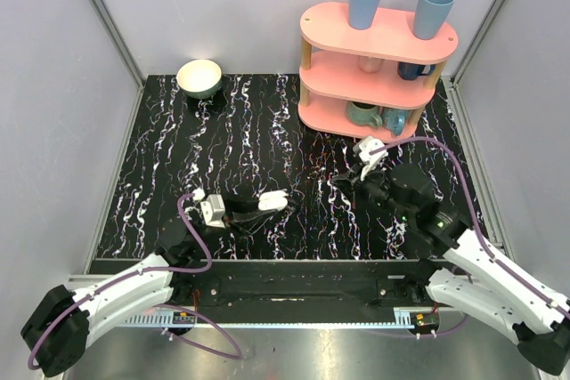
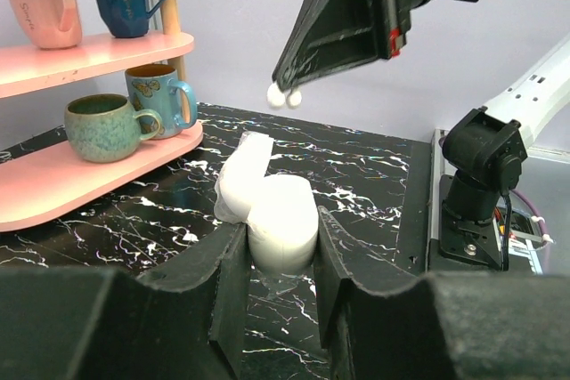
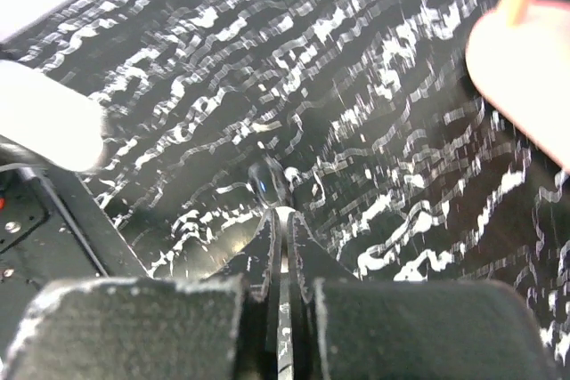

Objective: Insert the wireless bluetooth earbuds into the charging case
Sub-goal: Insert the right earbud into the right side groove of the charging case.

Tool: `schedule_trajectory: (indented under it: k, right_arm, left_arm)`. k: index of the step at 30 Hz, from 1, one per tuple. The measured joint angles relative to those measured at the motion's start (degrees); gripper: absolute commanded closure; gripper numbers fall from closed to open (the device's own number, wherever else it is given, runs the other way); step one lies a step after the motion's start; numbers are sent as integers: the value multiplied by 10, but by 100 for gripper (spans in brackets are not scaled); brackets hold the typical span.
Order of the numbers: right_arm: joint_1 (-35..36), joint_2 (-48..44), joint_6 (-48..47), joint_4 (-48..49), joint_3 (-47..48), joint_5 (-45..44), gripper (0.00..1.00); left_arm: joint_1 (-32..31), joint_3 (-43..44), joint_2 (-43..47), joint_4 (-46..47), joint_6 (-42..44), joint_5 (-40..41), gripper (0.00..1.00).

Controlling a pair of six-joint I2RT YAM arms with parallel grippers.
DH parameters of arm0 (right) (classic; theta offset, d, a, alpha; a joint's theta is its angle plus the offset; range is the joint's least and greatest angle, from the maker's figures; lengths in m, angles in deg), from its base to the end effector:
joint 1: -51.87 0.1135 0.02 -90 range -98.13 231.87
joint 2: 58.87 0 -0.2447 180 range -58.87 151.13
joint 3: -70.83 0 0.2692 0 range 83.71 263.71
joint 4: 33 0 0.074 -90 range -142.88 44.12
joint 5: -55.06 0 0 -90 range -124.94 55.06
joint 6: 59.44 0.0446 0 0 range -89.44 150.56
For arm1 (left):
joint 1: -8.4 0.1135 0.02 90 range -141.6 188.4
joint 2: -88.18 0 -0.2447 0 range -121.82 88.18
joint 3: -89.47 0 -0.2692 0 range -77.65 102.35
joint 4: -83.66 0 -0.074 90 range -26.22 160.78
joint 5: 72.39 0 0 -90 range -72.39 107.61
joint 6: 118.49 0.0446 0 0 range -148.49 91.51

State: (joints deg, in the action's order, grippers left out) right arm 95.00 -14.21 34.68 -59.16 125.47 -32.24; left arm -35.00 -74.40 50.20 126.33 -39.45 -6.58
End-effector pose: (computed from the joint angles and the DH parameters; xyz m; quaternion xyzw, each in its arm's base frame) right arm 0.1627 0.1553 0.2991 -0.2802 0.7488 0.2579 0.5425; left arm 0.1213 -0.1398 0.2047 0.3207 0.4848 -0.4735 0.6617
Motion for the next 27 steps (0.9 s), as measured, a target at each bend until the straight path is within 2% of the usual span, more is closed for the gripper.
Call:
schedule_trajectory:
  k: [4, 10, 24, 27]
  right_arm:
    - [0, -26, -61, 19, 5, 76, 100]
    - [0, 12, -130, 13, 54, 215, 100]
    - [0, 25, -178, 16, 107, 440, 100]
    - [0, 37, -178, 17, 107, 466, 100]
  left_arm:
    - [0, 3, -8, 3, -1, -10, 100]
    - [0, 19, -47, 21, -17, -43, 100]
    - [0, 37, -82, 79, -57, -99, 100]
    - [0, 41, -97, 103, -71, -111, 100]
